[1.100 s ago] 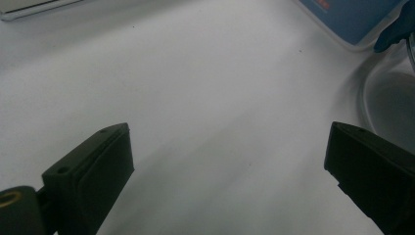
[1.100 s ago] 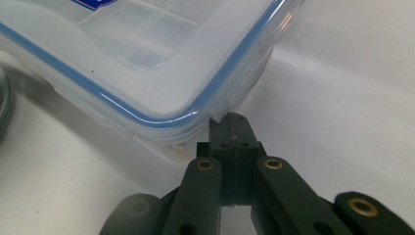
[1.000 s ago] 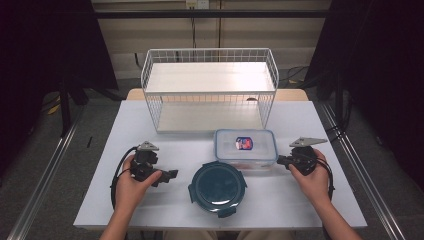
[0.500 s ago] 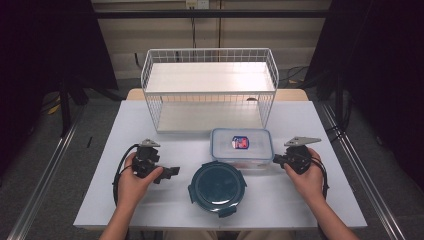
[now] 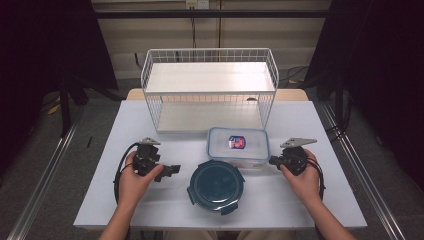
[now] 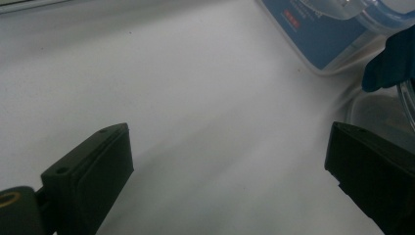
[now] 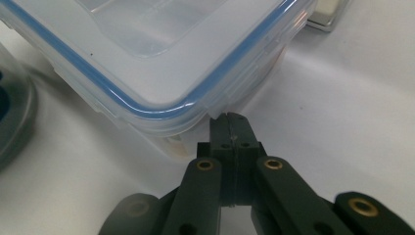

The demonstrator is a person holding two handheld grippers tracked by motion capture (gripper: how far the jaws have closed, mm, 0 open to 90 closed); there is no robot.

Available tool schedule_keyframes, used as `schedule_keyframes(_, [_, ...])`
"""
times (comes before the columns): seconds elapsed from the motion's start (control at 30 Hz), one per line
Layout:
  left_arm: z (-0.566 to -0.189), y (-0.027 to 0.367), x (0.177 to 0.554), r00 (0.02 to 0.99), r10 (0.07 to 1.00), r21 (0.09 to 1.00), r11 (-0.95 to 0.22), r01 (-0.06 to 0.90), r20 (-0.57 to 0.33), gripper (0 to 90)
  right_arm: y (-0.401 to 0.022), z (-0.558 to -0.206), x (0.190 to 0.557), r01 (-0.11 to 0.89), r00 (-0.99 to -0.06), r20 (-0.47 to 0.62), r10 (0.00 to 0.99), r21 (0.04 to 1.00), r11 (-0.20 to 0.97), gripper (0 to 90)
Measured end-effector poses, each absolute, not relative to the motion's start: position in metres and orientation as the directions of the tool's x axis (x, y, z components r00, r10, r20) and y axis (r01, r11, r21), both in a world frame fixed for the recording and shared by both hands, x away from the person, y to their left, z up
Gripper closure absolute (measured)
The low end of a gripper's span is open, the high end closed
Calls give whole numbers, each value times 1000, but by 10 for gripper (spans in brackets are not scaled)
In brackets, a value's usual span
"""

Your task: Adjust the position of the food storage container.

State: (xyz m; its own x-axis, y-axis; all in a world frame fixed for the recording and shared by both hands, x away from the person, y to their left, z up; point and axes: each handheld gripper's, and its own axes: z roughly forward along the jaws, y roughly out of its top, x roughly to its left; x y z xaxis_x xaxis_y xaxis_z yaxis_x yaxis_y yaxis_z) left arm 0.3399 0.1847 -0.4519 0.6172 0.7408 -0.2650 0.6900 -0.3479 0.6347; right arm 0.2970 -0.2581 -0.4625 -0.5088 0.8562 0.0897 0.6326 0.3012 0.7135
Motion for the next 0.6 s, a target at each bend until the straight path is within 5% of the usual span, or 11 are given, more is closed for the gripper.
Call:
schedule_keyframes(0.3, [-448, 174, 349, 606, 738, 638, -320, 700, -295, 30, -254, -464, 302, 621, -520, 105, 847, 728, 291, 900])
schedule_keyframes(0.6, [-441, 170, 352, 612, 727, 644, -313, 699, -312, 26, -270, -457, 301, 633, -465, 130, 875, 740, 227, 765])
